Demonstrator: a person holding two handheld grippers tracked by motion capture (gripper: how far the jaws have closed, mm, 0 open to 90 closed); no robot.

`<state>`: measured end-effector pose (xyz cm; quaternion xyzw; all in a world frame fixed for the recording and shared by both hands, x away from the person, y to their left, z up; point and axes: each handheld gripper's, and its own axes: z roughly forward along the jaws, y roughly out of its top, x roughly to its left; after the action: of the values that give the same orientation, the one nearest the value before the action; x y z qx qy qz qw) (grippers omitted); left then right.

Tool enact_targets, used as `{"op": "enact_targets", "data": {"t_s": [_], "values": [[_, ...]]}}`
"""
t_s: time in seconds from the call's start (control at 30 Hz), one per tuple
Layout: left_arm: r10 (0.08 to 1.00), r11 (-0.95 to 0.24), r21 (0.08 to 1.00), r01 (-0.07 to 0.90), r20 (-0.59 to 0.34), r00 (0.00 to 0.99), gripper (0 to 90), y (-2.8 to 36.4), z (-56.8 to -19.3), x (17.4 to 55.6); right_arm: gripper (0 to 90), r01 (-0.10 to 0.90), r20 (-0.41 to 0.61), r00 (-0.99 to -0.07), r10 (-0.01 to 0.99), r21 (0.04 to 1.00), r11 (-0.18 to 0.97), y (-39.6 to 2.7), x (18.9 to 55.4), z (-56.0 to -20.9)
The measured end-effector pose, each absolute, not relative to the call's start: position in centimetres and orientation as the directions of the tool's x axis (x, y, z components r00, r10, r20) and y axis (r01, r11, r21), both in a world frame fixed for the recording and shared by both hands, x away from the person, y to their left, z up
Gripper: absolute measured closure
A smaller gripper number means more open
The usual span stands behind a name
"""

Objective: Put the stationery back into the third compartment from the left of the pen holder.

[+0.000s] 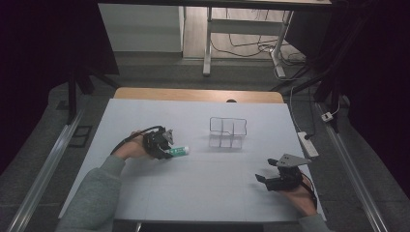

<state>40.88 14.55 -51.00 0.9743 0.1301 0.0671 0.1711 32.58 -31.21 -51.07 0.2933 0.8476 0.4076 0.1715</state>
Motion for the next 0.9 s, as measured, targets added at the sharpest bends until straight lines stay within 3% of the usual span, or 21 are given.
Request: {"op": "enact_targets", "data": {"t_s": [0.23,0.43,0.9], "values": [[0.276,-0.906,0.362,0.222,0.105,0.955,64.7,14.6,-50.7,40.0,18.5,0.356,-0.046,-0.77,0.636,0.797,0.488,-31.3,32.6,-51.0],[0.33,-0.867,0.425,0.26,0.101,0.938,64.7,15.3,-50.0,38.9,18.7,0.353,-0.047,-0.768,0.639,0.801,0.483,-31.3,32.5,-51.0],[0.39,-0.837,0.46,0.298,0.118,0.913,64.6,15.7,-49.1,37.0,19.5,0.339,-0.058,-0.759,0.649,0.815,0.47,-31.1,32.4,-50.8]]}}
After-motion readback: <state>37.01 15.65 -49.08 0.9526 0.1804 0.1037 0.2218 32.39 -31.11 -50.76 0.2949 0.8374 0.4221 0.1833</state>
